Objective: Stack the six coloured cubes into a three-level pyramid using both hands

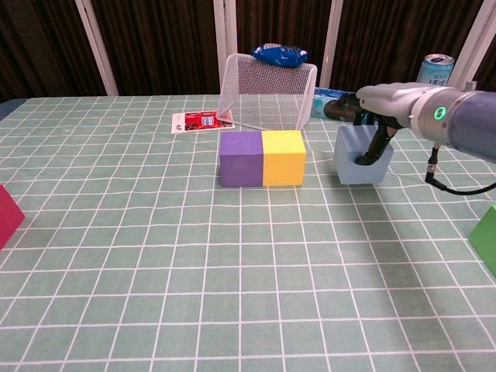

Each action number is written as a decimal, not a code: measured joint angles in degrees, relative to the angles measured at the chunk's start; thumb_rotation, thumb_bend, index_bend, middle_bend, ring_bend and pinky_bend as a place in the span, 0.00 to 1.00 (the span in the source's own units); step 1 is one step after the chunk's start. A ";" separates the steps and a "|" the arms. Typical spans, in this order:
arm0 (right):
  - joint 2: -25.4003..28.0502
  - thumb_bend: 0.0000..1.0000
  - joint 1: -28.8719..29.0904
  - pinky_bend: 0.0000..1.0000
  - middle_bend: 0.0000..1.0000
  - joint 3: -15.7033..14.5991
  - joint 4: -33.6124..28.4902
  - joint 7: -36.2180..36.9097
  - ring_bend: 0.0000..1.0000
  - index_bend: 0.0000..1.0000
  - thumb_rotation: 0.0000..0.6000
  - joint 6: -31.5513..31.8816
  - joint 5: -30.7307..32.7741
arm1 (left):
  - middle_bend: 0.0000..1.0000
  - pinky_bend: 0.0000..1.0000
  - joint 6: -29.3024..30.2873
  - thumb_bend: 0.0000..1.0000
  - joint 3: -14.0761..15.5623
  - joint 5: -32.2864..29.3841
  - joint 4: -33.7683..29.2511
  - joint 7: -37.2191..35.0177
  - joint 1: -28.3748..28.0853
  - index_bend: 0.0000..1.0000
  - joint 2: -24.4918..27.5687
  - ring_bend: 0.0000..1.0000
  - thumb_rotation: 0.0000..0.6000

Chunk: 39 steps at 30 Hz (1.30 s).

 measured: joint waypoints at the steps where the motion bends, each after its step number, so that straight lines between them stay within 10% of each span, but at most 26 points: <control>1: -0.59 0.32 0.70 0.00 0.40 0.21 1.11 -0.23 0.27 0.00 1.00 -0.24 0.59 | 0.02 0.05 -0.07 0.14 -0.04 -0.13 0.08 -0.09 0.01 0.00 0.06 0.00 1.00; 39: -7.12 0.32 9.82 0.00 0.40 -0.29 10.03 -1.86 0.28 0.00 1.00 -1.55 8.87 | 0.02 0.05 -1.46 0.14 -0.55 -1.75 1.30 -2.17 0.44 0.00 1.11 0.00 1.00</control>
